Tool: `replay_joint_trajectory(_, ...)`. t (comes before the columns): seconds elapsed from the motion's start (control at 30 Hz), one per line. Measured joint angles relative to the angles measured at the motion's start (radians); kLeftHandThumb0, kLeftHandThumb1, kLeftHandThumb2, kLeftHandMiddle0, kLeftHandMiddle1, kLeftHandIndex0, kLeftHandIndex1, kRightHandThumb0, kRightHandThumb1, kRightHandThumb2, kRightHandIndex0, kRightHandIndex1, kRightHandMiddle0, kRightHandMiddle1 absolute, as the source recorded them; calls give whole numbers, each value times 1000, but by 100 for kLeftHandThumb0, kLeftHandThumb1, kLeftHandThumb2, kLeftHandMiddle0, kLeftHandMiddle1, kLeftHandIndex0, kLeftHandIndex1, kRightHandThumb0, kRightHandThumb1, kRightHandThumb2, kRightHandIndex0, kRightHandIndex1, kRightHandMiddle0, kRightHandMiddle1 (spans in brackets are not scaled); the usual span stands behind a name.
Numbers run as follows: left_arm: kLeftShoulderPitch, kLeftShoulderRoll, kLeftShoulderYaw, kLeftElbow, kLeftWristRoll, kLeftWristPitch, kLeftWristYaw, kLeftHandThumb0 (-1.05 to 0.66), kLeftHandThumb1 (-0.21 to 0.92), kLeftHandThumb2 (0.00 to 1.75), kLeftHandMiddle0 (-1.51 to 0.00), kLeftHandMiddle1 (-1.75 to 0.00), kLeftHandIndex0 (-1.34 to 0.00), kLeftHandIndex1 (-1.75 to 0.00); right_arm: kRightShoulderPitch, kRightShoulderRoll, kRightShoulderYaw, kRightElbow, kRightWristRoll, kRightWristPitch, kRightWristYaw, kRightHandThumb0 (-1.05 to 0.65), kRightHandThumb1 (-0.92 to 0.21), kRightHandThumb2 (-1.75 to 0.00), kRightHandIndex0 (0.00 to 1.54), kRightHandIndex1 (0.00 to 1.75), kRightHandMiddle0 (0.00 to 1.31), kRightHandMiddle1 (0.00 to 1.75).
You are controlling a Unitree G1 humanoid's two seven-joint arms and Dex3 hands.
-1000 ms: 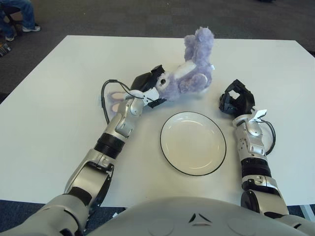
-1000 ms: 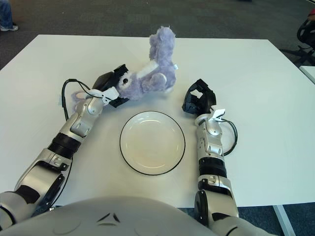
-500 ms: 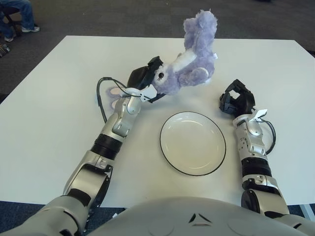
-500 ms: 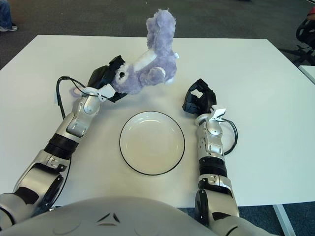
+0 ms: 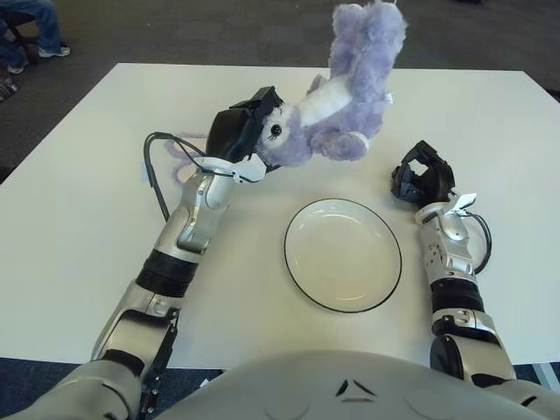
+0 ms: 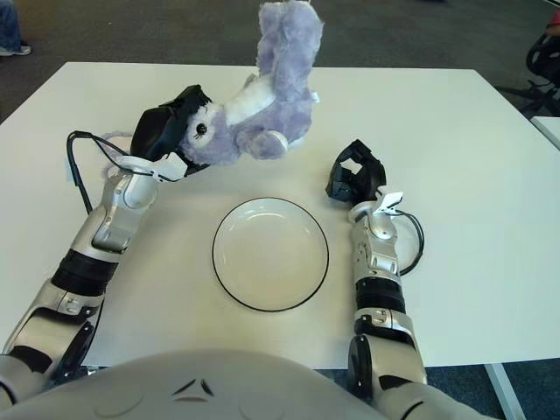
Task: Put the doll into the plate.
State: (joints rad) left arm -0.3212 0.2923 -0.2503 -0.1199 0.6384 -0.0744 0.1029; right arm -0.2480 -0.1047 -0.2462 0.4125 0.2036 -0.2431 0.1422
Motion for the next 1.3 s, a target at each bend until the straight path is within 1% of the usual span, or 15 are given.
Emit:
replay_joint_trajectory(0.1,43,11,1,-48,16,-17,0,55,13,154,-76,-175,-98,-175,-3,0,1,4,0,-2,5,-52,-21,-144,126,175,70,175)
replay_joint_trajectory(0.27,137,39,2,-133,42,-67,2,55,13,154,-76,-175,-97,-175,-3,-1,1,6,0,-3,5,-52,-22,-144,126,175,70,175)
replay_joint_trajectory(0.43,214,58,14,-204,-9,-113,-41,55,12,156,-77,-175,-100,-175,-4,-2,1,7,-1,-4,5,-52,-22,-143,126,175,70,175)
replay_joint_trajectory(0.63,262,75,23,-245,-71,-151,-106,55,12,156,-77,-175,-100,-175,-4,-3,5,10,-3,-6,5,-52,-22,-143,127,175,69,175)
replay_joint_trajectory(0.8,299,79,27,-283,-190,-153,-200,52,18,148,-72,-175,-91,-175,-5,-3,6,12,-2,-8,9,-52,-23,-142,127,175,69,175)
replay_joint_trajectory(0.9,318,82,26,-304,-240,-154,-251,50,22,143,-69,-175,-86,-175,-5,-3,7,14,-2,-10,16,-52,-23,-142,127,175,69,175)
replay_joint_trajectory(1.07,338,90,26,-319,-269,-167,-298,49,24,140,-66,-175,-83,-175,-6,-4,7,16,-3,-14,16,-52,-23,-142,127,175,69,175)
replay_joint_trajectory(1.3,362,102,26,-335,-272,-171,-343,47,29,135,-63,-175,-76,-175,-6,-4,8,16,-3,-14,16,-52,-23,-142,127,175,69,175)
